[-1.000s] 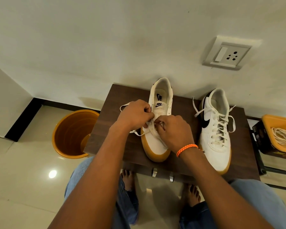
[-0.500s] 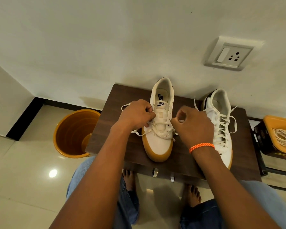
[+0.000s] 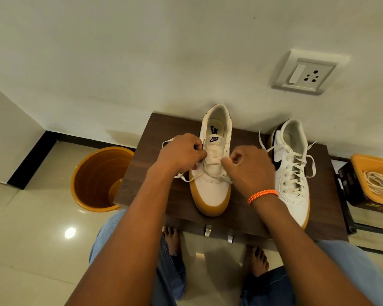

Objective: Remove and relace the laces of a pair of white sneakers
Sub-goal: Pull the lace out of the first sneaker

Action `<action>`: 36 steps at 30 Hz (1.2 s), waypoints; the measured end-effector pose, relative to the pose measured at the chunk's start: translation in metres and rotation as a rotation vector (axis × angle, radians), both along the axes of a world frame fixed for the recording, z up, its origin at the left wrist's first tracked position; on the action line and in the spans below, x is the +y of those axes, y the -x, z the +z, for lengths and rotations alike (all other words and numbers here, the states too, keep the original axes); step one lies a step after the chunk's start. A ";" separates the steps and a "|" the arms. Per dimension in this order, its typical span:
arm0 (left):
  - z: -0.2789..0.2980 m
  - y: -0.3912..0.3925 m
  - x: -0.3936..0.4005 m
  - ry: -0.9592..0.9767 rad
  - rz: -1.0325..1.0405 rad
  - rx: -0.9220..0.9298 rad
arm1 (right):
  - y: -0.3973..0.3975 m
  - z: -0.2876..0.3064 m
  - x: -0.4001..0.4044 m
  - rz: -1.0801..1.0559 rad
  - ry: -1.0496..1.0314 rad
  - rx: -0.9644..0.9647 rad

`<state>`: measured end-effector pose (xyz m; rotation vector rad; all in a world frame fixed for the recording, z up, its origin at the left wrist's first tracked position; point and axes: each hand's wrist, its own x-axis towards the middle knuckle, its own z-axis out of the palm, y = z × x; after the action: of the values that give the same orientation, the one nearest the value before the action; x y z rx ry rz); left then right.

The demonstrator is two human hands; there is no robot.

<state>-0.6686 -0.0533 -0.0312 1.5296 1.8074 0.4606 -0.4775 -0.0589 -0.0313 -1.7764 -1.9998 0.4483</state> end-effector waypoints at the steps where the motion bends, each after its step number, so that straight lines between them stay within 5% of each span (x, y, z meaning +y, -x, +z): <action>1: 0.000 0.000 0.000 -0.001 -0.001 0.006 | -0.006 0.002 0.002 -0.073 -0.029 0.012; 5: -0.002 0.001 0.001 -0.008 0.002 -0.004 | -0.019 0.005 0.004 -0.178 -0.099 -0.067; 8: -0.001 0.002 0.002 -0.039 -0.012 0.023 | -0.008 0.000 -0.003 0.026 -0.179 -0.078; 14: -0.002 0.002 0.001 -0.052 -0.017 0.033 | 0.017 -0.024 -0.008 0.272 -0.017 -0.141; 26: -0.004 0.004 0.004 -0.011 0.005 0.017 | -0.022 0.012 0.006 -0.162 -0.078 0.156; 31: -0.005 0.004 0.006 -0.010 0.010 0.023 | -0.048 0.027 0.011 -0.396 -0.185 0.123; 33: -0.005 0.004 0.006 -0.012 0.013 0.030 | -0.056 0.028 0.013 -0.392 -0.228 0.152; 36: -0.006 0.003 0.005 -0.019 0.012 0.028 | -0.057 0.027 0.013 -0.117 -0.217 0.371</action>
<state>-0.6718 -0.0480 -0.0375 1.5464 1.8393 0.4660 -0.4209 -0.0460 -0.0042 -1.5382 -1.6150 0.4648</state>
